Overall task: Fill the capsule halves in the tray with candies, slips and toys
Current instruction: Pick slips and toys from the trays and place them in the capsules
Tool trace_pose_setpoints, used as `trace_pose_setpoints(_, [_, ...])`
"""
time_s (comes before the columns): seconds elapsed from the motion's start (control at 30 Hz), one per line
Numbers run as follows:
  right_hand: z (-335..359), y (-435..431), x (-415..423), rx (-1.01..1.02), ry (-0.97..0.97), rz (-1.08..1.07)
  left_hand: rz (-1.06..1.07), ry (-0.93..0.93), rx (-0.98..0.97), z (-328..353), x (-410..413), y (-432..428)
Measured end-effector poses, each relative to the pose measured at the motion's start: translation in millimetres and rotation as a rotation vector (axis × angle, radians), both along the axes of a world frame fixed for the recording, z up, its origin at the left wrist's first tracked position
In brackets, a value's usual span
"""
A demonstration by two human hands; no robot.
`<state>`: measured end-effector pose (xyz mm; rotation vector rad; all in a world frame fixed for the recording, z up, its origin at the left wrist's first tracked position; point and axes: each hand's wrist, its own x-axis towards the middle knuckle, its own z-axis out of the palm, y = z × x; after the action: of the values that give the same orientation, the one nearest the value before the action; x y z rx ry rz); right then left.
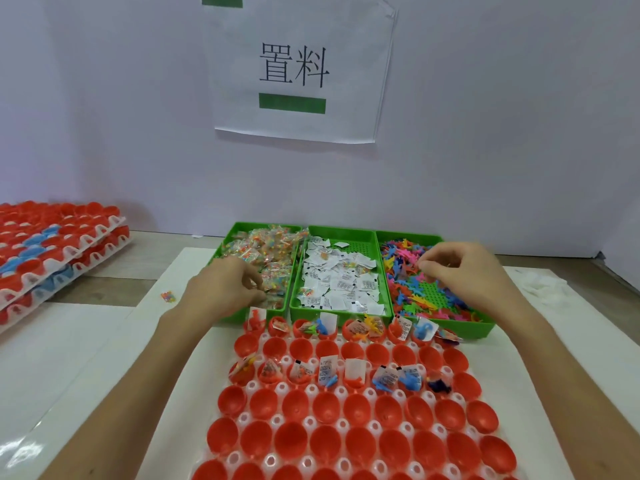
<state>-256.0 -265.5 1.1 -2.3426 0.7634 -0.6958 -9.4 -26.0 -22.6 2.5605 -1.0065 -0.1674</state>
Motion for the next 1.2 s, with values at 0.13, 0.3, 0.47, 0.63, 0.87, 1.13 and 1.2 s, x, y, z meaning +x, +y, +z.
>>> trace_pose_setpoints(0.13, [1.8, 8.6, 24.6, -0.052, 0.087, 0.092, 0.04, -0.014, -0.049, -0.7, -0.2, -7.2])
trace_pose_setpoints(0.3, [-6.0, 29.8, 68.9, -0.117, 0.32, 0.297, 0.022, -0.065, -0.016, -5.0, 0.9, -10.2])
trace_pose_setpoints(0.47, [-18.7, 40.3, 94.2, -0.17, 0.526, 0.408, -0.088, 0.006, 0.054, 1.4, 4.5, -7.7])
trace_pose_setpoints(0.63, [-24.3, 42.1, 99.4, -0.193, 0.491, 0.373, -0.075, -0.023, 0.026, -0.3, 4.8, -7.0])
trace_pose_setpoints(0.87, [-26.0, 40.2, 89.6, -0.157, 0.354, 0.363, -0.06, -0.035, -0.05, 3.9, 4.2, -6.5])
trace_pose_setpoints(1.13, [-3.2, 47.4, 43.2, -0.026, -0.006, 0.265, -0.082, 0.012, -0.282, 12.7, -2.8, -9.5])
trace_pose_setpoints(1.2, [1.7, 51.4, 30.3, 0.001, -0.096, 0.25, -0.072, 0.005, -0.326, 15.9, -5.2, -9.2])
